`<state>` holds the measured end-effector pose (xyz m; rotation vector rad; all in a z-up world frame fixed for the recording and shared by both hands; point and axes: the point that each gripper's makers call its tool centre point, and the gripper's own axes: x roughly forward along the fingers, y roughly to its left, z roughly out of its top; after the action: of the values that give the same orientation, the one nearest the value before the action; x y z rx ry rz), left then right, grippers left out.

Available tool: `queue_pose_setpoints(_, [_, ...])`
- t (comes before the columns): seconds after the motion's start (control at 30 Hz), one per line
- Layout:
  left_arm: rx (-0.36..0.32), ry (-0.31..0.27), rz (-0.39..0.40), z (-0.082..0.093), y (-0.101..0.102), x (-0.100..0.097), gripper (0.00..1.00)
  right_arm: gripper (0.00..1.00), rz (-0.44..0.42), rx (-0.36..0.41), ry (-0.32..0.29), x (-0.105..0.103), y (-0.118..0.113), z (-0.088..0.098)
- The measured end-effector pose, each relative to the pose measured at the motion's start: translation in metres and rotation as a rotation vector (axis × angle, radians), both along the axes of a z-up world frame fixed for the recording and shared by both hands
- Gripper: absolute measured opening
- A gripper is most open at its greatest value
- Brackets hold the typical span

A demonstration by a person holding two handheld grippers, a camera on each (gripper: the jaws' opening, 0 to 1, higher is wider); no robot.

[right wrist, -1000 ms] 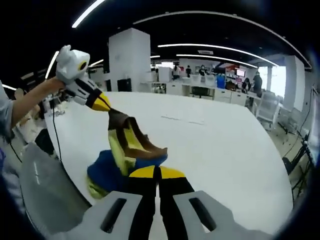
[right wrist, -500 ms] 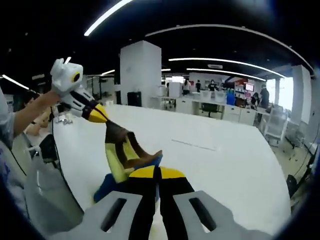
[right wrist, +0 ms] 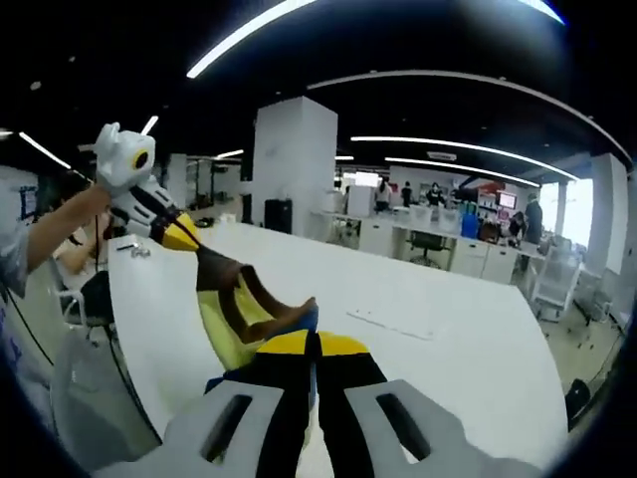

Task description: Fold the garment on the visible template until the final outline fits inside the template.

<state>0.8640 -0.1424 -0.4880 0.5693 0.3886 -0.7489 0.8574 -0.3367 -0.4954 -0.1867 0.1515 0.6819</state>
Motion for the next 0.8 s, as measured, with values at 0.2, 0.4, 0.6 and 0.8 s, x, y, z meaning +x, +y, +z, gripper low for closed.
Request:
queue_pose_setpoints(0.2, [-0.052, -0.061, 0.008, 0.035, 0.006, -0.008, 0.0, 0.01, 0.017, 0.004, -0.058, 0.001, 0.0, 0.031])
queue_pose_setpoints(0.4, [-0.057, -0.091, -0.007, 0.053, 0.006, -0.009, 0.0, 0.01, 0.02, 0.004, -0.098, 0.006, 0.004, 0.055])
queue_pose_setpoints(0.6, [-0.074, -0.128, -0.014, 0.078, 0.013, -0.01, 0.0, 0.01, 0.043, -0.003, -0.141, 0.006, 0.006, 0.085])
queue_pose_setpoints(0.8, [-0.019, -0.163, -0.021, 0.098, 0.017, -0.01, 0.0, 0.01, 0.058, 0.014, -0.181, 0.007, 0.004, 0.113])
